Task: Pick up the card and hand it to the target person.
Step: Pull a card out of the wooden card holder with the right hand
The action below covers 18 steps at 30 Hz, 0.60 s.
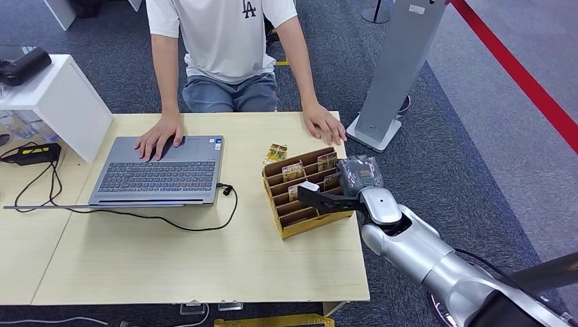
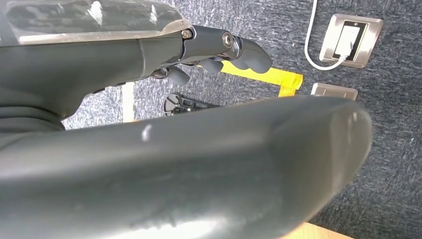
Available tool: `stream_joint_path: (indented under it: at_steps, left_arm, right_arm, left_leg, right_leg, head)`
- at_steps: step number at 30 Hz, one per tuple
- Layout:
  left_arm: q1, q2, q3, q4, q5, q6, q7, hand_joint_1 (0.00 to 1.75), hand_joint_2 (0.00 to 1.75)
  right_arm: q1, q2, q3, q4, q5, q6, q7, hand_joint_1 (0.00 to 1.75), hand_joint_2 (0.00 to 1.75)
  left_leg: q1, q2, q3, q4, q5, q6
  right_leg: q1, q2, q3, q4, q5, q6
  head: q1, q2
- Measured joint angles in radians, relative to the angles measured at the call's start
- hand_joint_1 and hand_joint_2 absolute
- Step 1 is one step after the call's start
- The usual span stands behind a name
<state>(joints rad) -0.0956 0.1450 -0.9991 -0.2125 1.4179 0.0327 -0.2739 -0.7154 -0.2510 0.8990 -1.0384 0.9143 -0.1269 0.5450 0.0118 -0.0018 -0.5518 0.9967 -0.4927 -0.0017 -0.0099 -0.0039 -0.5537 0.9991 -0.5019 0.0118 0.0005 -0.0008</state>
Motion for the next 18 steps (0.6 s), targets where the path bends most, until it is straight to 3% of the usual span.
stream_joint_path:
  at_steps: [18]
  left_arm:
    - [0.000, 0.000, 0.000, 0.000, -0.009, -0.006, 0.000, 0.00, 0.00]
  right_arm:
    - [0.000, 0.000, 0.008, -0.005, -0.001, -0.008, 0.009, 1.64, 1.75]
  left_leg:
    - [0.000, 0.000, 0.000, 0.000, 0.000, 0.000]
  right_leg:
    - [0.000, 0.000, 0.000, 0.000, 0.000, 0.000]
  head:
    - [0.000, 0.000]
